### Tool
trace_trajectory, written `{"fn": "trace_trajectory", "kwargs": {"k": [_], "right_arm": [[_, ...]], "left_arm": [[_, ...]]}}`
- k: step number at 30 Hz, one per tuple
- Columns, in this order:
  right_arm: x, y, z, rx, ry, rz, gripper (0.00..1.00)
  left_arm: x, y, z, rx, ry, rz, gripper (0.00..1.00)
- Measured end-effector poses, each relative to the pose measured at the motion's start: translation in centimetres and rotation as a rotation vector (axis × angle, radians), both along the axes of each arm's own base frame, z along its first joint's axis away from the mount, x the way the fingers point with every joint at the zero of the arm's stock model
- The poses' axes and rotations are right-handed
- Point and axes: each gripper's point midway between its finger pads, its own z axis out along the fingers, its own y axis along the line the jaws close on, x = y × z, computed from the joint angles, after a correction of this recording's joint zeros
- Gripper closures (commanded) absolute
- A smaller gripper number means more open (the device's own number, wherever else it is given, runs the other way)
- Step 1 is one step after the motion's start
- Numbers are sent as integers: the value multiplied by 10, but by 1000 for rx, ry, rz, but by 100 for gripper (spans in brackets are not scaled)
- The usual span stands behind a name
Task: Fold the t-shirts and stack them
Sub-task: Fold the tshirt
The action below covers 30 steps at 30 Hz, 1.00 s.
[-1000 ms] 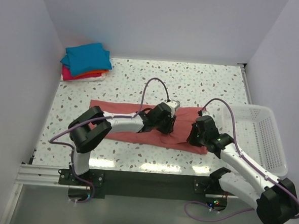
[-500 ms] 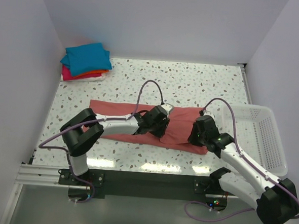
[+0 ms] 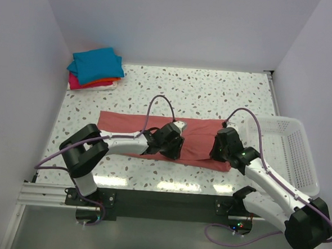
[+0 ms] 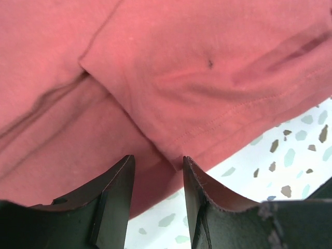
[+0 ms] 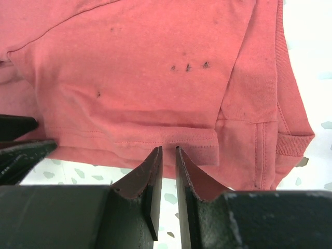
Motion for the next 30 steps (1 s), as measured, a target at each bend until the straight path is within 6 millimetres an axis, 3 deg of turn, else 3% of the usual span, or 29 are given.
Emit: {"fn": "trace_trajectory", "kwargs": {"k": [10, 13, 20, 24, 30], "right_arm": [[0, 0, 0, 0, 0, 0, 80], [0, 0, 0, 0, 1, 0, 80], [0, 0, -1, -2, 4, 0, 80], [0, 0, -1, -3, 5, 0, 80], [-1, -1, -1, -4, 6, -1, 80]], "left_arm": [[-9, -16, 4, -59, 21, -13, 54], [-9, -17, 3, -63, 21, -11, 60], [-8, -16, 1, -61, 26, 5, 84], [-5, -13, 2, -52, 13, 23, 90], [0, -12, 21, -76, -29, 40, 100]]}}
